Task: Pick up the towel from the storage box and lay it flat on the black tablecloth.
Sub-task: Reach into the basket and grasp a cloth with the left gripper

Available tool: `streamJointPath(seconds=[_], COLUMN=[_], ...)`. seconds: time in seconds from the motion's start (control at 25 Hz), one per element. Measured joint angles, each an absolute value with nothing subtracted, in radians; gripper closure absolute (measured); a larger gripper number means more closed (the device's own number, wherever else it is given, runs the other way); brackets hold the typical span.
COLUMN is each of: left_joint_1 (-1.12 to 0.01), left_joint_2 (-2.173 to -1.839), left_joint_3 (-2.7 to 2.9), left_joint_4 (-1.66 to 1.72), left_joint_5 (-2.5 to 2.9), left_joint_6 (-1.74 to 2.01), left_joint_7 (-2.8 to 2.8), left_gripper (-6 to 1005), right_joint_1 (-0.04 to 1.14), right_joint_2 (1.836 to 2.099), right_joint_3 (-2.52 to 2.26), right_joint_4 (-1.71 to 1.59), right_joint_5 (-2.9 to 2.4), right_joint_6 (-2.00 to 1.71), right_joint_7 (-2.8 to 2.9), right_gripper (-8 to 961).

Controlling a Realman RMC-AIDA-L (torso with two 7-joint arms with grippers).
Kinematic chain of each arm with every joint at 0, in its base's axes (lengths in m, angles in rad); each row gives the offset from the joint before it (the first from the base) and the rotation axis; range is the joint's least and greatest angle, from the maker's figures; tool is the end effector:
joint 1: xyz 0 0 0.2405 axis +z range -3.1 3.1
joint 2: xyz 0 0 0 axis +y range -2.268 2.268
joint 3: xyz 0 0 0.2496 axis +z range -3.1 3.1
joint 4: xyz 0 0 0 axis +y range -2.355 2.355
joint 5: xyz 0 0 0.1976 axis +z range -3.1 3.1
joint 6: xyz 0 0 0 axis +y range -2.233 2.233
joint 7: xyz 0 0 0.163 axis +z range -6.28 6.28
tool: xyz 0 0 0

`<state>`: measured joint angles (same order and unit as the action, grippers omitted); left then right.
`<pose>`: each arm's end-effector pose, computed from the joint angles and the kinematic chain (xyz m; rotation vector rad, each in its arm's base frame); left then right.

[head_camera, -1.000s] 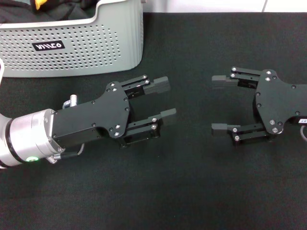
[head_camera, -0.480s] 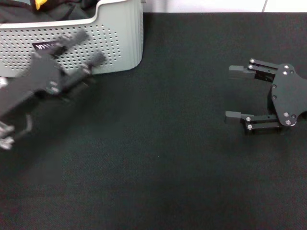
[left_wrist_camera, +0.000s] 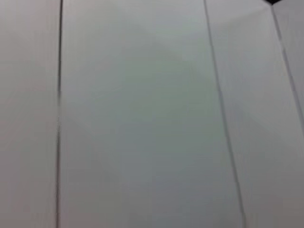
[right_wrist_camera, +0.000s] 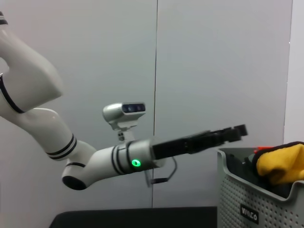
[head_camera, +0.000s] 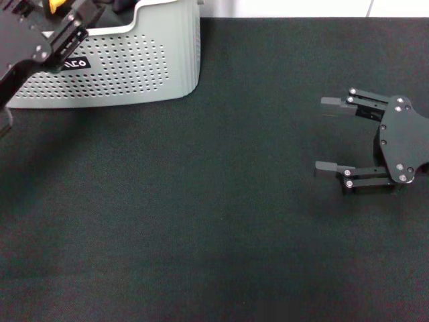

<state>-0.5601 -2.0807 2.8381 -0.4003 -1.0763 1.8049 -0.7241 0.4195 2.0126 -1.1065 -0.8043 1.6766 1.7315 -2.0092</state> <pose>-0.2577 0.3213 0.0631 -1.9055 -0.1853 -1.1390 0.1835 0.2928 0.0136 -2.7746 -0.0653 1.0640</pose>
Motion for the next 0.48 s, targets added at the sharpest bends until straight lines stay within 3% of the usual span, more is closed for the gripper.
streamJointPath(seconds=[0.48], left_joint_1=[-0.580], left_joint_2=[-2.084], left_joint_3=[2.839], left_joint_4=[-0.400], left_joint_5=[-1.176], left_joint_6=[1.602], left_joint_7=[-0.665], left_gripper=[404], right_joint_1=[0.409], right_joint_2=[2.013], right_joint_3=[-1.113], right_joint_4=[-0.802], right_joint_5=[1.678], right_joint_6=[1.750], right_joint_7=[-2.023], right_gripper=[102])
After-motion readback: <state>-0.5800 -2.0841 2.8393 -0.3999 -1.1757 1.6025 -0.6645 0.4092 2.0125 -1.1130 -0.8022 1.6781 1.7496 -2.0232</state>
